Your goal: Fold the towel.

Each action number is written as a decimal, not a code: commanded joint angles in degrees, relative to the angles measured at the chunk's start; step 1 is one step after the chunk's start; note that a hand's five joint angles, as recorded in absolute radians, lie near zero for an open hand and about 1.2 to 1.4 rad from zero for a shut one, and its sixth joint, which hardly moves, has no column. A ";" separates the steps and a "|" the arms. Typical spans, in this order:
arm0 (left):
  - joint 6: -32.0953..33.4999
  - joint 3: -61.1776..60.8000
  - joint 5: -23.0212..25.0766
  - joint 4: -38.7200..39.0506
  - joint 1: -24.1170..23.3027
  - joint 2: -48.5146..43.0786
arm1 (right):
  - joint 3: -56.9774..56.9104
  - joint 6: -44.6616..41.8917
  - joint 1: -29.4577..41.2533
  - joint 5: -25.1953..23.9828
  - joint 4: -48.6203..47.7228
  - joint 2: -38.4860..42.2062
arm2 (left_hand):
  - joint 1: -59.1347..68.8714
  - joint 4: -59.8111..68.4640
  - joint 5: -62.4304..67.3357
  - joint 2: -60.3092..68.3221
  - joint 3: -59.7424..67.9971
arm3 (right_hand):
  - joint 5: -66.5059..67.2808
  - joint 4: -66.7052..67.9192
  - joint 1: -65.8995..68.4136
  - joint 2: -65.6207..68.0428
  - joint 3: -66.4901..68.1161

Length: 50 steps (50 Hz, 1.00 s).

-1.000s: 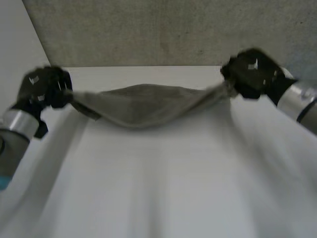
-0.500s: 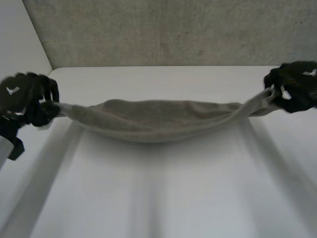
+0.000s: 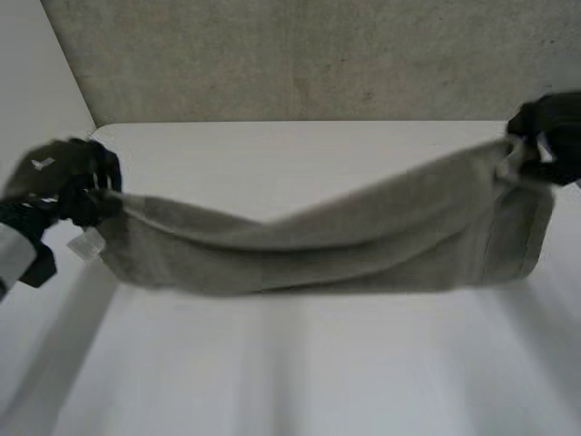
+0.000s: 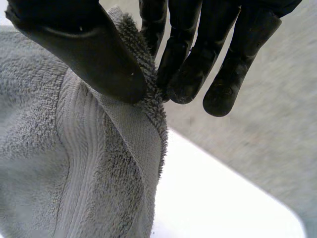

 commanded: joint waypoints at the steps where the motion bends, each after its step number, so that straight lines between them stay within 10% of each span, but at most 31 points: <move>1: 3.29 12.20 -5.01 -5.33 -3.40 -16.49 | -4.97 -10.33 9.54 13.77 2.41 11.75 | 2.88 2.21 1.57 2.03 0.74 | 3.48 2.93 4.10 5.21 3.21; 6: 6.63 26.08 -11.69 -13.50 -6.74 -24.84 | -17.59 -13.23 16.47 23.07 3.55 20.61 | 2.88 2.21 1.57 2.03 0.74 | 3.48 2.93 4.10 5.21 3.21; 15: 8.30 52.54 -18.37 -18.16 -13.86 -29.59 | -39.86 -6.29 22.02 25.81 -3.92 25.46 | 2.88 2.21 1.57 2.03 0.74 | 3.48 2.93 4.10 5.21 3.21; 24: -1.53 60.89 -31.90 1.85 -16.85 -21.34 | -35.21 25.92 18.70 25.63 -39.74 13.17 | 2.88 2.21 1.57 2.03 0.74 | 3.48 2.93 4.10 5.21 3.21; 34: -2.78 51.92 -28.13 2.93 -14.04 -19.74 | -33.80 25.79 14.64 12.89 -28.36 17.20 | 2.88 2.21 1.57 2.03 0.74 | 3.48 2.93 4.10 5.21 3.21; 50: -1.55 11.76 -10.81 13.22 -7.89 -20.27 | -9.54 -10.51 14.81 4.10 -15.52 22.29 | 2.88 2.21 1.57 2.03 0.74 | 3.48 2.93 4.10 5.21 3.21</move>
